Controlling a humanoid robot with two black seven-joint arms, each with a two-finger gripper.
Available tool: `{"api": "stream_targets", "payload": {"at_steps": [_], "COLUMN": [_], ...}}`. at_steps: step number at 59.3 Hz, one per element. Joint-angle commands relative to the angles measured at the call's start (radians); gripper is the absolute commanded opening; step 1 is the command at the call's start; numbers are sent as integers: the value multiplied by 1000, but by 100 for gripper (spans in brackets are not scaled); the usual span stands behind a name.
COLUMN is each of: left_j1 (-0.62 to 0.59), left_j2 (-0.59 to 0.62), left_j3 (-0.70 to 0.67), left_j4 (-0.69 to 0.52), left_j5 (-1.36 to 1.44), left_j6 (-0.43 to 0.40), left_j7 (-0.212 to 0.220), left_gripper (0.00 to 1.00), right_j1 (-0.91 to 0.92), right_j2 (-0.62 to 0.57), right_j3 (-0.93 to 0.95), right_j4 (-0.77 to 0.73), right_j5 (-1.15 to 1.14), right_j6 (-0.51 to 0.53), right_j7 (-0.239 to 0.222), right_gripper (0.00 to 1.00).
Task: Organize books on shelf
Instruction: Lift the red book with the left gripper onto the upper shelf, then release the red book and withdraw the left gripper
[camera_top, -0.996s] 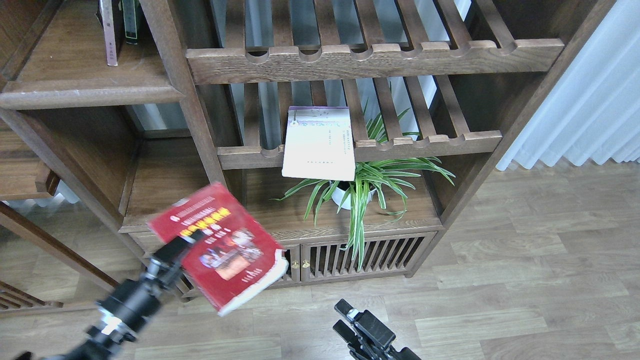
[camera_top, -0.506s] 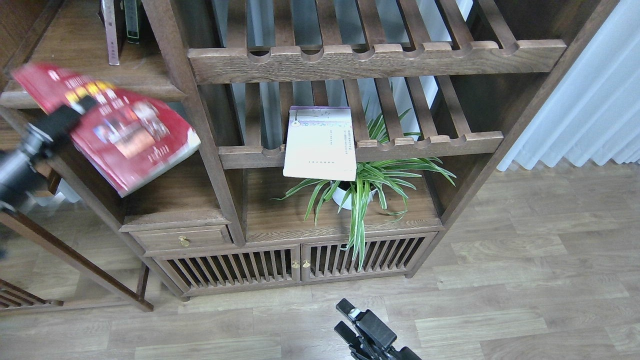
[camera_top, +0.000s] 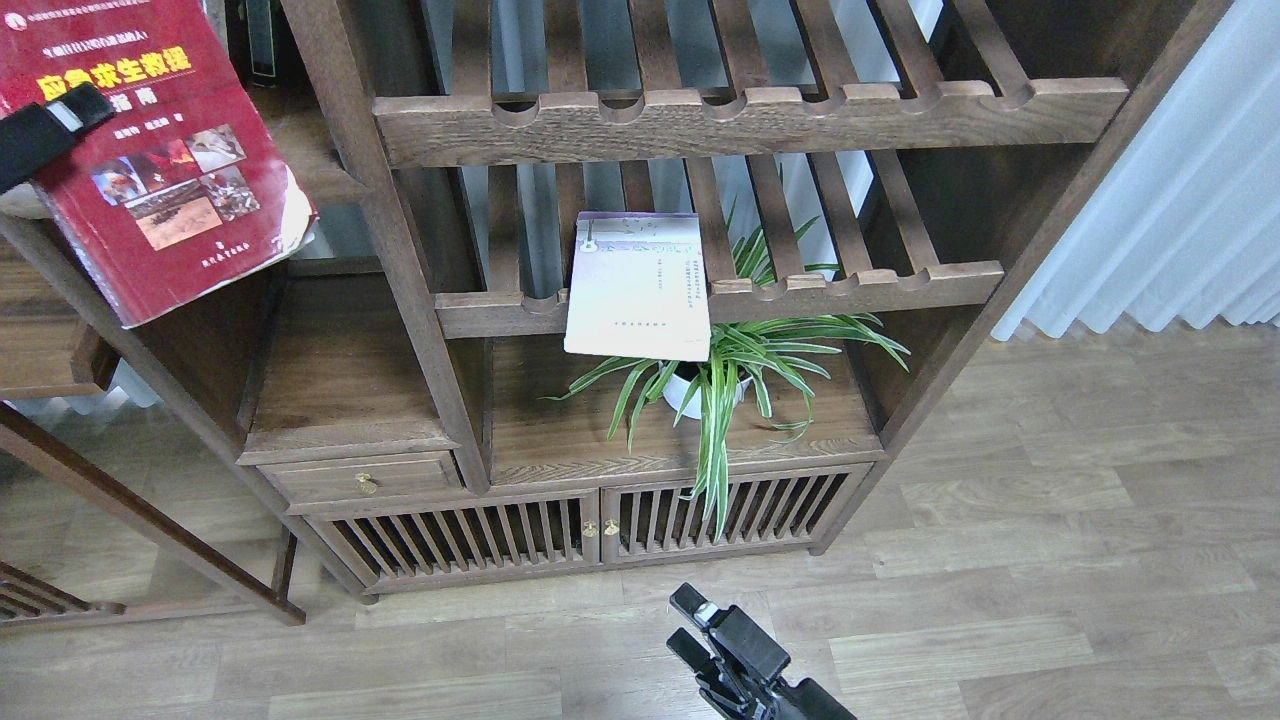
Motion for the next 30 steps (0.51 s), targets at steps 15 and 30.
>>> {"api": "stream_targets", "payload": {"at_steps": [15,30], "left_j1": [-175,-351], "left_j2": [91,96], "left_j3": [8,119], "left_j4": [80,156], "left_j5": [32,146], "left_j6": [0,0], "left_j7": [49,50], "left_gripper": [2,3], "right_j1": [10,21], "right_j2": [0,0], "right_j3": [0,25], "right_j4": [-1,-1], "right_j5": [0,4], "right_j6": [0,0], "right_j7": [0,2], "right_gripper": [97,97]}}
